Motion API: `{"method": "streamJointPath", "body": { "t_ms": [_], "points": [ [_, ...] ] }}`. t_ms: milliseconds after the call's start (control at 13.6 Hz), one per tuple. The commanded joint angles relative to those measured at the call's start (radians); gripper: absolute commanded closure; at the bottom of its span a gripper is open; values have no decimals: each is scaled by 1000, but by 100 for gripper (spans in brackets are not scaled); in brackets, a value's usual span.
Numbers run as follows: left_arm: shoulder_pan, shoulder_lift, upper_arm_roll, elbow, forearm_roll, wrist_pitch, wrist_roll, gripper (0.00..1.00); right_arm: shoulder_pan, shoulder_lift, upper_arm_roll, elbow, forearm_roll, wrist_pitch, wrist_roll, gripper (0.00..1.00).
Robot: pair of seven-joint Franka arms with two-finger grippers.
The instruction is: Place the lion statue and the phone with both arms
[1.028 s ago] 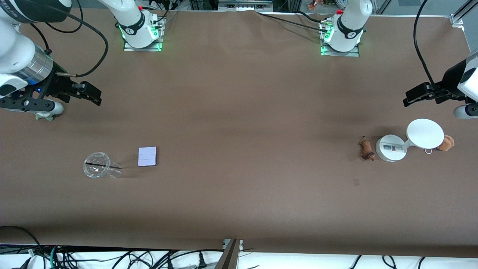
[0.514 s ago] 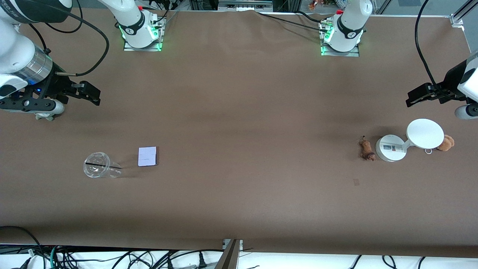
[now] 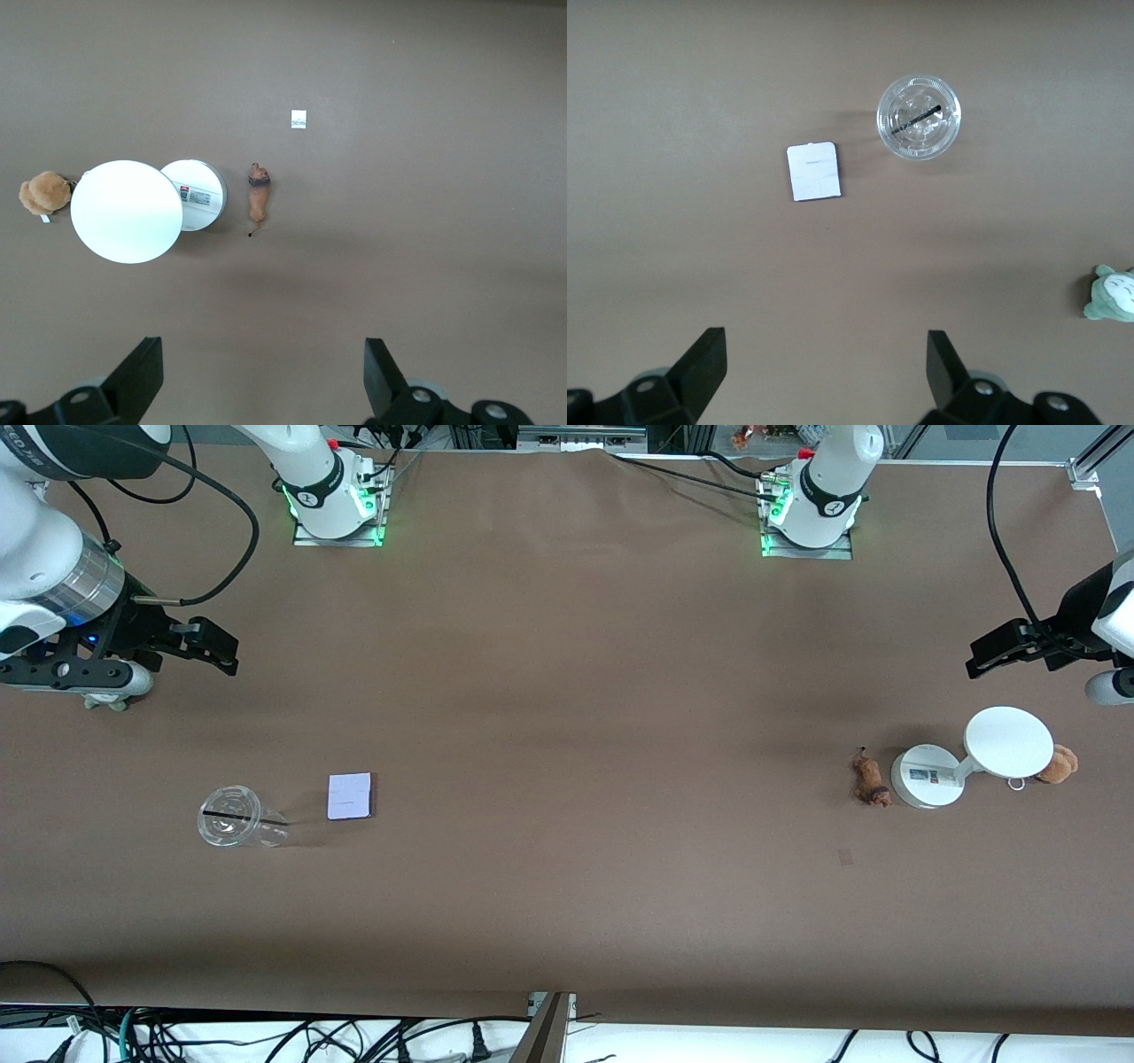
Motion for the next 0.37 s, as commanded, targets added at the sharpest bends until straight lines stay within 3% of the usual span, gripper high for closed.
{"method": "streamJointPath", "body": {
  "t_ms": [0, 294],
  "points": [
    [-4, 12, -3, 31, 18, -22, 4, 0, -4, -21, 3, -19, -3, 10, -13, 0],
    [-4, 12, -3, 33, 15, -22, 4, 0, -7, -19, 1, -19, 1, 10, -11, 0]
  ]
}}
